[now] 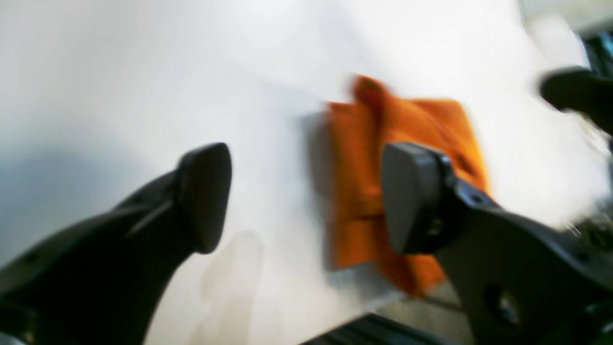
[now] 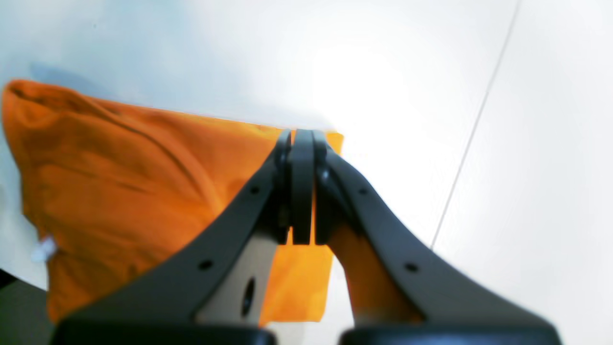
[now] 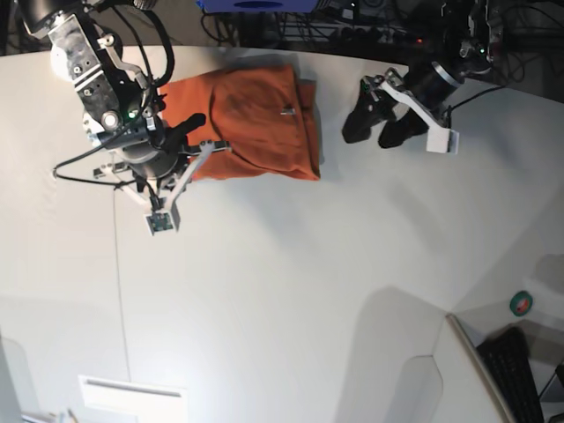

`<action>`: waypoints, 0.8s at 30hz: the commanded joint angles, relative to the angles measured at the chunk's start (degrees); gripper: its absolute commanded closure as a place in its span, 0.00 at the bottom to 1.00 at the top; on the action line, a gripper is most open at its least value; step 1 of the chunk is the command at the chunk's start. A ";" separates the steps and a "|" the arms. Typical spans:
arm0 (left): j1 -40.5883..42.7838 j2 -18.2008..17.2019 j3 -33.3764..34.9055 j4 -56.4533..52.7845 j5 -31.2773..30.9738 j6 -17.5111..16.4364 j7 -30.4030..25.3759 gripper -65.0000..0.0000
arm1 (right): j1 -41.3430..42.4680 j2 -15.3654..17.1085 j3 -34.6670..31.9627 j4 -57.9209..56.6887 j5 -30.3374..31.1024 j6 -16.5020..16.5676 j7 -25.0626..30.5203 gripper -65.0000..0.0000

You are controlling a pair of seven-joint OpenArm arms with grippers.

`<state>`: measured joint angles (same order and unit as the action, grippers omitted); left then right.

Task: Layout the t-shirt on the table in an organized manner, then fold the t-shirt properly
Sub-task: 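Grasp the bundle edge with the left gripper and fold it over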

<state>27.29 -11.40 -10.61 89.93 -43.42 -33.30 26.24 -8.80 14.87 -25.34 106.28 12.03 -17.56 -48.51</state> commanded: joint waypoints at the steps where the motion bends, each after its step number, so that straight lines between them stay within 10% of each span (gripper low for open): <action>1: -0.52 0.19 1.16 0.75 -1.02 -1.65 -1.05 0.28 | 0.40 0.03 0.16 1.02 0.06 0.29 1.43 1.00; 11: -6.41 2.83 7.75 -8.74 -0.84 -1.47 -1.05 0.29 | 0.31 1.35 0.24 1.11 0.06 0.29 1.52 1.00; 20: -10.28 3.09 8.55 -15.07 -0.84 6.09 -0.88 0.29 | 0.31 2.31 0.95 1.11 0.06 0.29 1.61 1.00; 24: -13.09 2.65 13.64 -18.59 -0.84 8.02 -0.88 0.47 | -0.57 2.05 6.05 1.11 0.14 0.38 1.70 1.00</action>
<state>14.24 -8.97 2.83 70.87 -44.16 -25.47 24.88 -9.78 16.58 -19.51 106.28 12.67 -17.23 -47.83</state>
